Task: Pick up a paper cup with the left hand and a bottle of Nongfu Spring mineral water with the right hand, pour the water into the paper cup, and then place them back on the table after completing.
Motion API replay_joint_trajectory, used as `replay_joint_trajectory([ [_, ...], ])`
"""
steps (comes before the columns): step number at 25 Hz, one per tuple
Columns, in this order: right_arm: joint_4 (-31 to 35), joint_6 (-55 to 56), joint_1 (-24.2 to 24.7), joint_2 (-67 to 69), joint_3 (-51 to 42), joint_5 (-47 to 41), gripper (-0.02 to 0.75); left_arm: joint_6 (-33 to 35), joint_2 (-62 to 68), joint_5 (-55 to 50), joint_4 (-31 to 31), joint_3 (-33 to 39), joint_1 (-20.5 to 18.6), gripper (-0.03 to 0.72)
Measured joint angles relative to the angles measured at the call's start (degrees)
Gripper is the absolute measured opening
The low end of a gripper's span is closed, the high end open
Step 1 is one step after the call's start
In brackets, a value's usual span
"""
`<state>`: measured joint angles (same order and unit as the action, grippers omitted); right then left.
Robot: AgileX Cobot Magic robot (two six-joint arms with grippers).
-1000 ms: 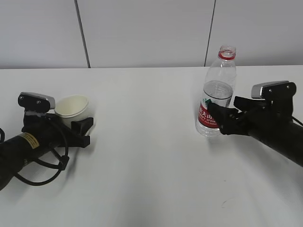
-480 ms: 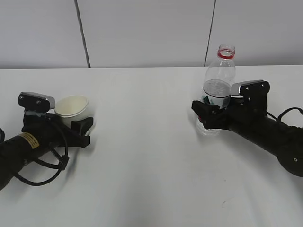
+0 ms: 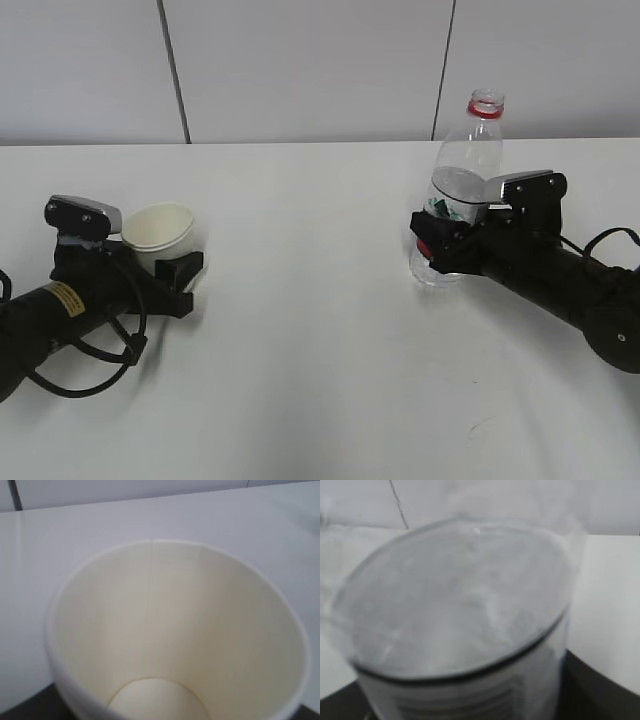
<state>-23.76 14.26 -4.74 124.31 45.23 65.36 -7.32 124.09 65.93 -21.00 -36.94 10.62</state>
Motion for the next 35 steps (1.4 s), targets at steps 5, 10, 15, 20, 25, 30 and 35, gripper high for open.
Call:
replay_joint_trajectory([
  [5, 0.0, 0.0, 0.0, 0.0, 0.0, 0.0, 0.422, 0.0, 0.0, 0.0, -2.9, 0.0, 0.0, 0.410],
  [10, -0.6, -2.8, 0.0, 0.0, 0.0, 0.0, 0.420, -1.7, 0.0, 0.2, -9.1, 0.0, 0.0, 0.406],
  [15, -1.5, -10.3, -1.0, -2.3, 0.0, -4.8, 0.419, -3.7, 0.0, 0.4, -14.4, 0.0, 0.2, 0.405],
  [20, -1.8, -16.1, -2.4, -5.7, 0.6, -12.8, 0.419, -4.1, -1.5, -0.4, -16.1, 0.0, 3.7, 0.405],
  [25, -2.0, -19.6, -3.6, -7.6, 2.1, -17.3, 0.419, -4.2, -2.3, -0.4, -14.6, 0.0, 8.0, 0.405],
  [30, -2.0, -26.6, -5.4, -9.1, 4.1, -21.3, 0.419, -4.2, -2.5, -0.6, -13.5, -1.1, 11.1, 0.405],
  [35, -2.1, -32.9, -5.7, -9.3, 5.2, -21.6, 0.419, -4.2, -2.5, -0.6, -12.9, -4.7, 13.5, 0.404],
])
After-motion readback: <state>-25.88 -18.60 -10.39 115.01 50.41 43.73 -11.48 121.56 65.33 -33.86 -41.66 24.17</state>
